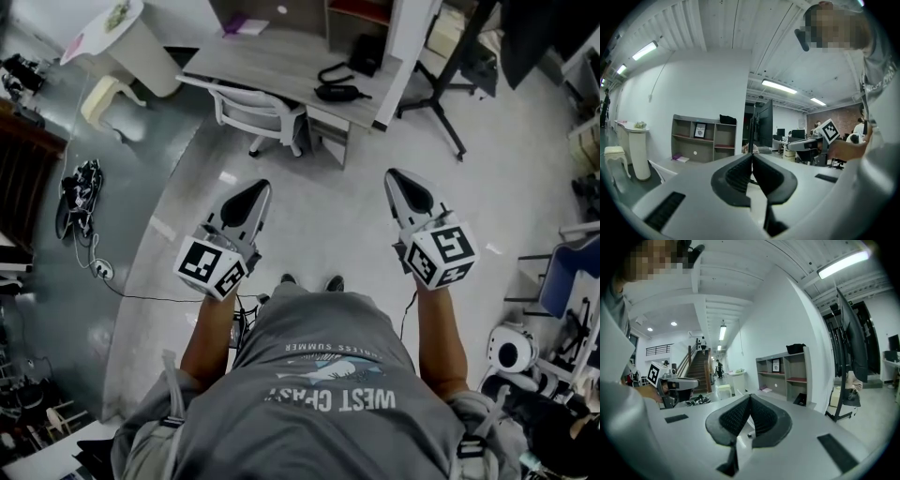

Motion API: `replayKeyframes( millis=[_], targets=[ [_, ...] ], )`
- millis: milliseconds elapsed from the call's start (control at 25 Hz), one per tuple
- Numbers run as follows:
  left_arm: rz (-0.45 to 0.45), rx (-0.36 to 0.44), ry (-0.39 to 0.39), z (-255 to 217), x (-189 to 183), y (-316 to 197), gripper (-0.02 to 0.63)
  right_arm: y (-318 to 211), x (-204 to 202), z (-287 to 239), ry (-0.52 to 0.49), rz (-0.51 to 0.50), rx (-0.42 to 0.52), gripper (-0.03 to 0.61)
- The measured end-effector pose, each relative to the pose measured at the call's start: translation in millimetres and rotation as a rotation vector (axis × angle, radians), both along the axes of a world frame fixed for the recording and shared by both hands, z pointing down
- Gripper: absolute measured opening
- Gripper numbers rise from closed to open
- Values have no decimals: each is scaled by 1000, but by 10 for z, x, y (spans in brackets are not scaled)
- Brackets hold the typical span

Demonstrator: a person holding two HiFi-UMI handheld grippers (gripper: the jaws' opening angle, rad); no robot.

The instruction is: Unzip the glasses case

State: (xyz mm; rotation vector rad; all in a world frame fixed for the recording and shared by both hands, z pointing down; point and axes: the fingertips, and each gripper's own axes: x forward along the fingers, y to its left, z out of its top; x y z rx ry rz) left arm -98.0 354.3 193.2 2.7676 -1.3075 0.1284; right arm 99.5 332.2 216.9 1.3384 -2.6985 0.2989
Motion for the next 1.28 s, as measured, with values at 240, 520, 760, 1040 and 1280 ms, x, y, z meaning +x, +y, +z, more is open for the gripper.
replayKeyframes(
  millis=[240,520,760,1040,1280],
  targets=[
    [62,-26,-8,81,248,-268,3,-111,163,76,-10,34,-21,12],
    [192,-33,12,127,600,-839,3,-413,356,141,8,125,-43,12],
    [265,-31,36,139,690,-1479,3,-868,368,166,29,187,-55,12],
    [316,-36,36,166,536,-2198,3,-1451,199,191,41,236,-71,12],
    [353,-51,36,229,384,-2714,3,-1895,24,243,49,270,-83,12]
  ],
)
